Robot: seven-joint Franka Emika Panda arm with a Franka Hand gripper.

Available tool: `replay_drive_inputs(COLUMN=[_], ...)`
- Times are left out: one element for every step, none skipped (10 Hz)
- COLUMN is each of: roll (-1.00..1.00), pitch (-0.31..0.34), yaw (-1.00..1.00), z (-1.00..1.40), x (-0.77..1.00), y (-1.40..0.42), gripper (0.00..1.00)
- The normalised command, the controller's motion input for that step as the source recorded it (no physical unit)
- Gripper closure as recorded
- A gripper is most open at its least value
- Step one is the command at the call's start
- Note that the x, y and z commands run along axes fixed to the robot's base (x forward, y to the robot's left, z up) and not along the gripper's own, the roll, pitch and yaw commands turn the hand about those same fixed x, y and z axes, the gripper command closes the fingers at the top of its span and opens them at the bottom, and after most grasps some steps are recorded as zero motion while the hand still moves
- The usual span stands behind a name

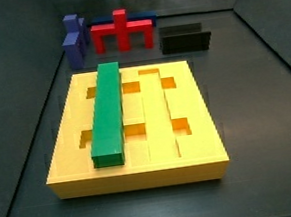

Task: Pick up the blue object. Move up. Move to above the board. Insert the blue object.
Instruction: Pick up the blue object.

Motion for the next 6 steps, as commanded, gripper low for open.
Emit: replay_drive_inputs(roll=[-0.02, -0.09, -0.16, -0.17, -0.05, 0.0], pitch=[0.0, -0.05, -0.123, -0.179, -0.124, -0.103], yaw=[-0.29, -0.2, -0.13, -0.11, -0.09, -0.01], z=[-0.26, -0.3, -0.4, -0.49, -0.43, -0.34], x=[0.0, -0.02, 0.0, 0.0, 0.0, 0.0], y=[0.26, 0.17, 0.12, 0.05, 0.0, 0.0], gripper=[0.0, 0.0, 0.0, 0.0, 0.0, 0.0])
